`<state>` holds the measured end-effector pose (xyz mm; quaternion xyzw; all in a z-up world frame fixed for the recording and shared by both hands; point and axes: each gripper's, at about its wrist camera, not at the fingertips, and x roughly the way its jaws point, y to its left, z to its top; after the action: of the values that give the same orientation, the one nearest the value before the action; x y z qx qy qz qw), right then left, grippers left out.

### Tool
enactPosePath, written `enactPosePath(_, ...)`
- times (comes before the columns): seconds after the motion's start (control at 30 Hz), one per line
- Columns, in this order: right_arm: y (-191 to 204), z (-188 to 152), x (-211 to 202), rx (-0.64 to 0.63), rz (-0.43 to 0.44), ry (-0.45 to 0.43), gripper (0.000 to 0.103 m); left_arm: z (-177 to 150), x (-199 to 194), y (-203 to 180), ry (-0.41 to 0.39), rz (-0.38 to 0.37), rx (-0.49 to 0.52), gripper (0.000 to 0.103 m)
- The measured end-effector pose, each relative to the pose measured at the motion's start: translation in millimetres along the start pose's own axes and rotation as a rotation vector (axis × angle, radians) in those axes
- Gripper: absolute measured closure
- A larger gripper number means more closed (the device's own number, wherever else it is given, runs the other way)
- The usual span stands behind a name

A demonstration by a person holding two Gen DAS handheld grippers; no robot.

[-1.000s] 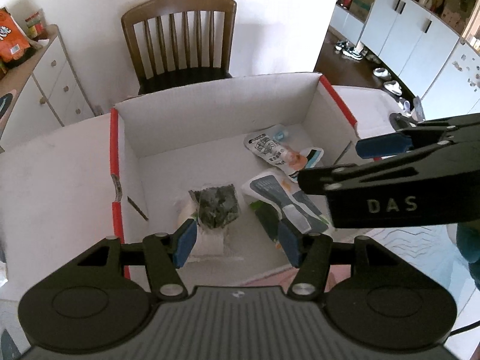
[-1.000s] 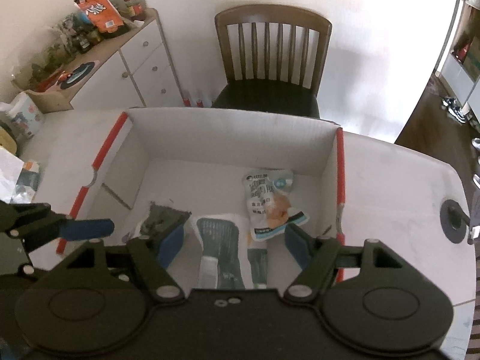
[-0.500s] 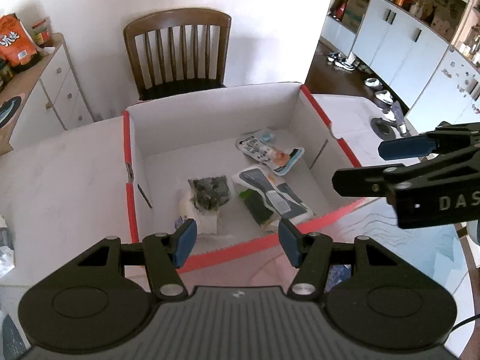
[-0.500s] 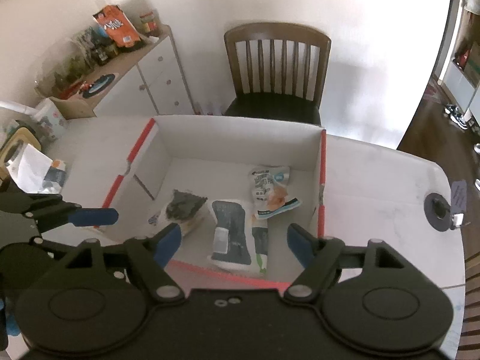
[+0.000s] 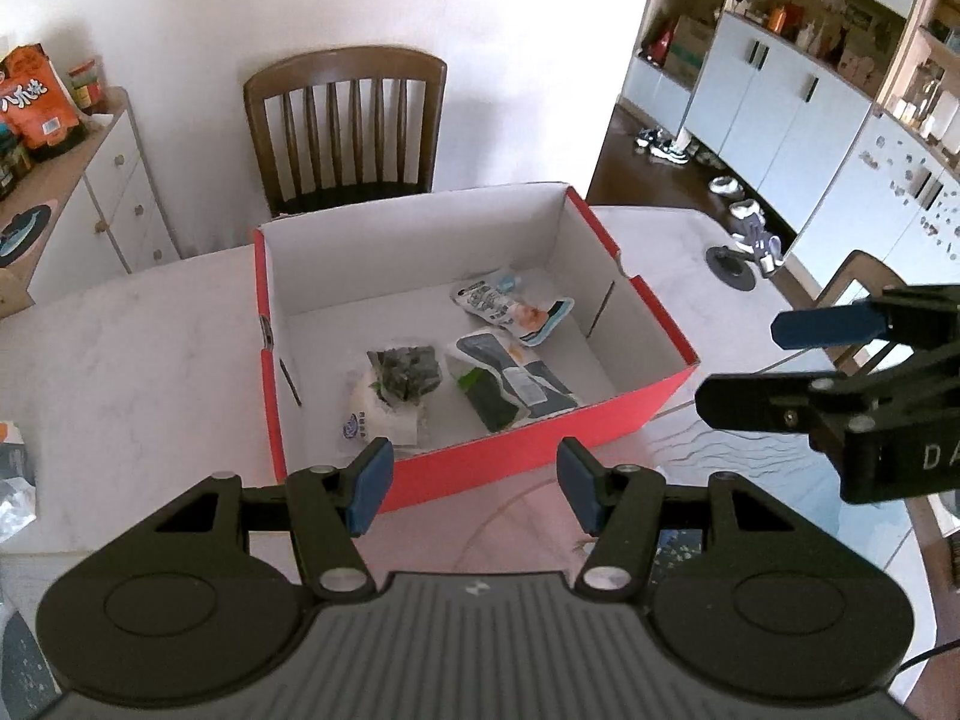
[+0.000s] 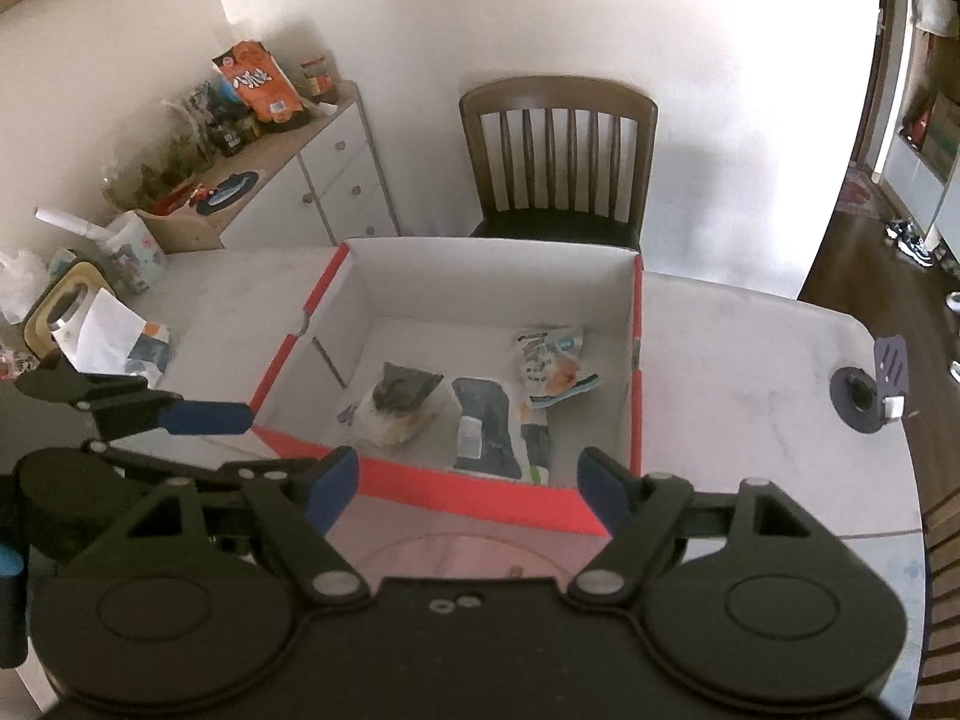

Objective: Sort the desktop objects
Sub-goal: 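Withdraw both tools from the red box back toward the items on the table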

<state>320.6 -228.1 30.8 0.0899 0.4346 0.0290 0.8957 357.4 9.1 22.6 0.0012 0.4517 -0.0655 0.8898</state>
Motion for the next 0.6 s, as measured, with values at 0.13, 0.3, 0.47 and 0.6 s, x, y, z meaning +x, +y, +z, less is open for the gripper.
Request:
enactPosePath(0.13, 3, -12, -11, 0.007, 0.003, -0.02, 0.02, -7, -10, 0, -0.016, -0.005, 0.015, 0.044)
enactPosePath(0.3, 10, -27, -23, -0.004, -0.005, -0.04, 0.02, -15, -22, 0, -0.037, -0.026, 0.018, 0.044)
enactPosePath(0.47, 15, -38, -34, -0.007, -0.021, -0.061, 0.019, -25, -32, -4, -0.059, -0.038, 0.053, 0.033)
enactPosePath(0.6, 18, -49, -39, -0.005, -0.017, -0.071, 0.016, -35, -38, -6, -0.07, -0.043, 0.076, 0.029)
